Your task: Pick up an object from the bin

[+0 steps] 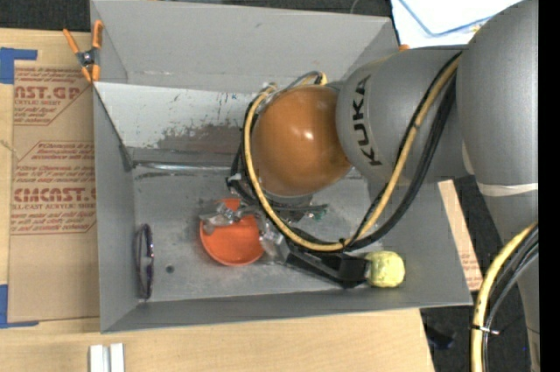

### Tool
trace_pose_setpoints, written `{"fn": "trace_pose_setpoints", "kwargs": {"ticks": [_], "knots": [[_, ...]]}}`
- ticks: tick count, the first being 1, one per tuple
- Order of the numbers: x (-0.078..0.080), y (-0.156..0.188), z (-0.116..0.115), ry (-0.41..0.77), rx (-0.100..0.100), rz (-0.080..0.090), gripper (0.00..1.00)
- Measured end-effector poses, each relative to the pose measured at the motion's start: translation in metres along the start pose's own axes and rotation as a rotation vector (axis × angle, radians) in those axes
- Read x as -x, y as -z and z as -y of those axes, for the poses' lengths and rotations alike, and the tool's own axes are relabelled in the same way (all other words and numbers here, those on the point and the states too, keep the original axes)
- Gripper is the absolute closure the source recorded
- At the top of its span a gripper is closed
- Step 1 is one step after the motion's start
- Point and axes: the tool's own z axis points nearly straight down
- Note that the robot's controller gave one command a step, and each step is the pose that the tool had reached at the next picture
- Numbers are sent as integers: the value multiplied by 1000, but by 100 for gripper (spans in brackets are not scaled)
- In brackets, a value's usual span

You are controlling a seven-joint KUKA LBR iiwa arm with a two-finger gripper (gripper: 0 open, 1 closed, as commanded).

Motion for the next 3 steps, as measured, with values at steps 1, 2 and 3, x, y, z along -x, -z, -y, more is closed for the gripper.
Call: {"fn": "trace_pose_setpoints", "kwargs": {"ticks": [1, 2, 3], "knots": [[-4, -8, -20, -232, 0, -1, 0], [-19, -16, -31, 28, 0, 2, 100], [-19, -16, -31, 28, 0, 2, 100]]}}
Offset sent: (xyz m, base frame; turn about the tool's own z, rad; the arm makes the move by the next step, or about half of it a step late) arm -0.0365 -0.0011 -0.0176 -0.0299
